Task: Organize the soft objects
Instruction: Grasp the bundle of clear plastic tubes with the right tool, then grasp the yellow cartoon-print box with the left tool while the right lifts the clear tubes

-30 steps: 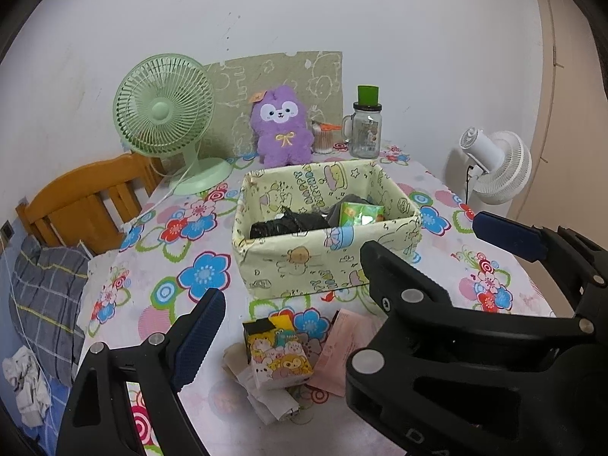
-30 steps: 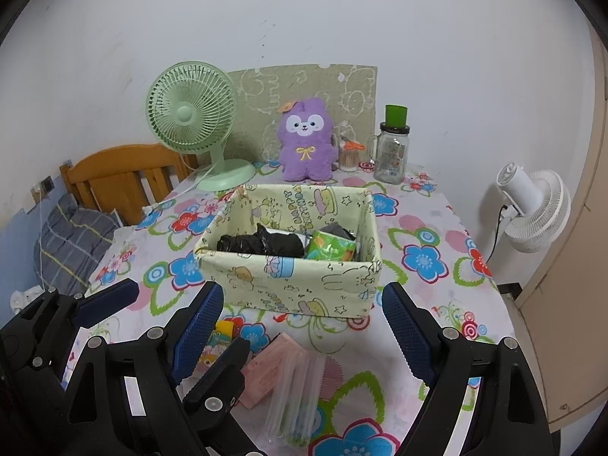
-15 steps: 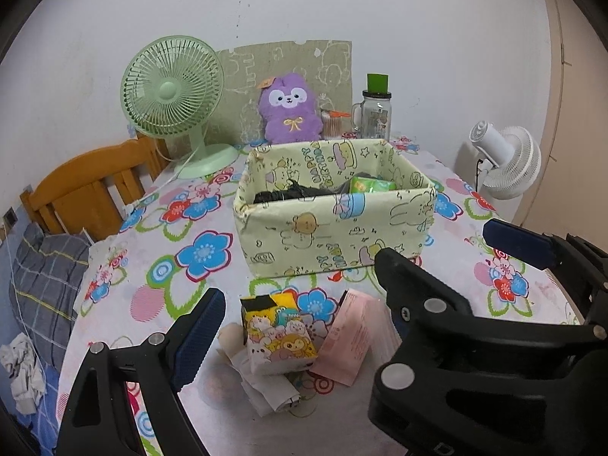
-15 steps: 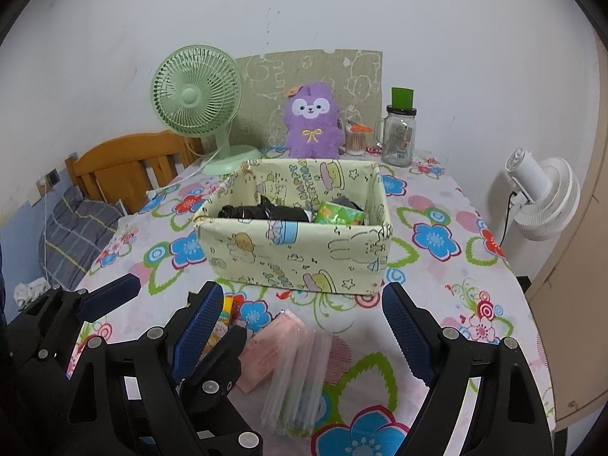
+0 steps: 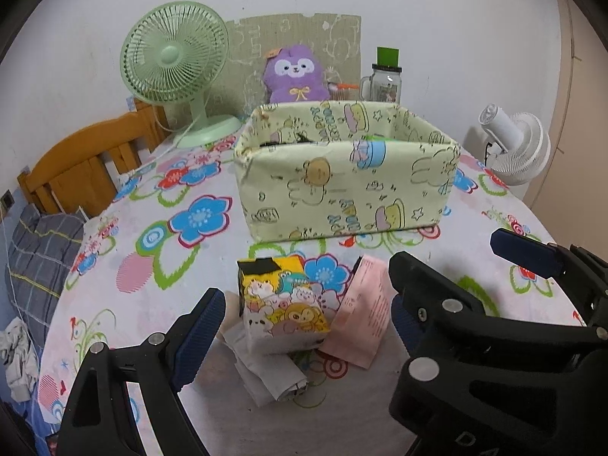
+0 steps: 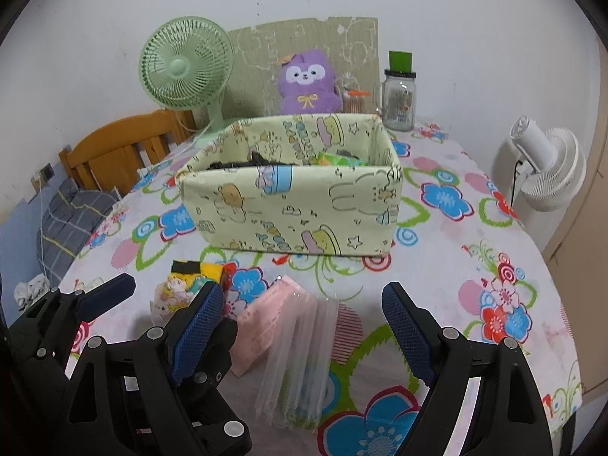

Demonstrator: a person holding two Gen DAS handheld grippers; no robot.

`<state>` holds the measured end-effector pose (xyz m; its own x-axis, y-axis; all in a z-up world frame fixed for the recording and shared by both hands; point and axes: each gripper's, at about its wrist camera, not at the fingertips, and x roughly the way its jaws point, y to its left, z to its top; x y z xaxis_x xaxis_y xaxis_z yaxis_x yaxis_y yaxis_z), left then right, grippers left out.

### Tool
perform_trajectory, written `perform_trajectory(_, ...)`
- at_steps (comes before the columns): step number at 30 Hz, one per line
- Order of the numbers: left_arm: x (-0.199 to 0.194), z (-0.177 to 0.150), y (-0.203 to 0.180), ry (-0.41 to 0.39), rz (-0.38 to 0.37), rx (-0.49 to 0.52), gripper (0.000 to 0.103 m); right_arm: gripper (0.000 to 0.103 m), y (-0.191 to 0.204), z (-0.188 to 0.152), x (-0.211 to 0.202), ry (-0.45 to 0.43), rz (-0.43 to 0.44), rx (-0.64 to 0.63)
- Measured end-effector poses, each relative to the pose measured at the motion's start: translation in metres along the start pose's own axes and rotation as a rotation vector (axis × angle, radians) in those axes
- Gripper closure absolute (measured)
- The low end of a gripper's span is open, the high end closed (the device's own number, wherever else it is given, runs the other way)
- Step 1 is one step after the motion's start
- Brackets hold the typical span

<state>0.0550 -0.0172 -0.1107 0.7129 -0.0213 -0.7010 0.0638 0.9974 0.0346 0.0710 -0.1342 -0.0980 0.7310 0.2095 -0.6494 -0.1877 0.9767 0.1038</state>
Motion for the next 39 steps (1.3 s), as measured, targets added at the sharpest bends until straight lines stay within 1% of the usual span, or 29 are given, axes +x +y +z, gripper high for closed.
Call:
perform_trajectory(6, 0.008, -0.007, 0.004, 0.018, 0.005, 0.003, 0.012, 0.015, 0.0, -0.007, 0.011, 0.035, -0.004, 0.009)
perform_trajectory(10, 0.014, -0.013, 0.011, 0.038, 0.01, -0.023, 0.012, 0.016, 0.0, -0.011, 0.018, 0.058, -0.015, 0.005)
perform_trajectory(12, 0.017, -0.016, 0.014, 0.048, 0.014, -0.031, 0.013, 0.018, 0.0, -0.014, 0.021, 0.069, -0.018, 0.004)
perform_trajectory(16, 0.025, -0.018, 0.016, 0.068, 0.024, -0.032, 0.013, 0.03, -0.001, -0.019, 0.027, 0.099, -0.036, 0.019)
perform_trajectory(24, 0.035, -0.02, 0.012, 0.098, 0.032, -0.007, 0.012, 0.047, -0.005, -0.026, 0.042, 0.171, 0.009, 0.075)
perform_trajectory(26, 0.036, -0.019, 0.011, 0.097, 0.034, -0.001, 0.012, 0.054, -0.006, -0.027, 0.045, 0.189, 0.032, 0.095)
perform_trajectory(27, 0.036, -0.018, 0.01, 0.096, 0.035, 0.004, 0.012, 0.056, -0.006, -0.027, 0.047, 0.194, 0.04, 0.102)
perform_trajectory(29, 0.037, -0.017, 0.009, 0.094, 0.031, 0.006, 0.012, 0.067, -0.006, -0.026, 0.048, 0.2, 0.051, 0.108)
perform_trajectory(30, 0.037, -0.016, 0.009, 0.092, 0.026, 0.004, 0.012, 0.069, -0.006, -0.025, 0.048, 0.197, 0.048, 0.108)
perform_trajectory(31, 0.037, -0.015, 0.01, 0.089, 0.021, -0.001, 0.012, 0.079, -0.005, -0.025, 0.047, 0.194, 0.044, 0.106)
perform_trajectory(33, 0.038, -0.012, 0.011, 0.089, 0.022, -0.008, 0.012, 0.081, -0.005, -0.022, 0.046, 0.181, 0.024, 0.104)
perform_trajectory(39, 0.04, -0.005, 0.016, 0.072, 0.016, -0.023, 0.013, 0.082, -0.007, -0.015, 0.046, 0.172, 0.026, 0.11)
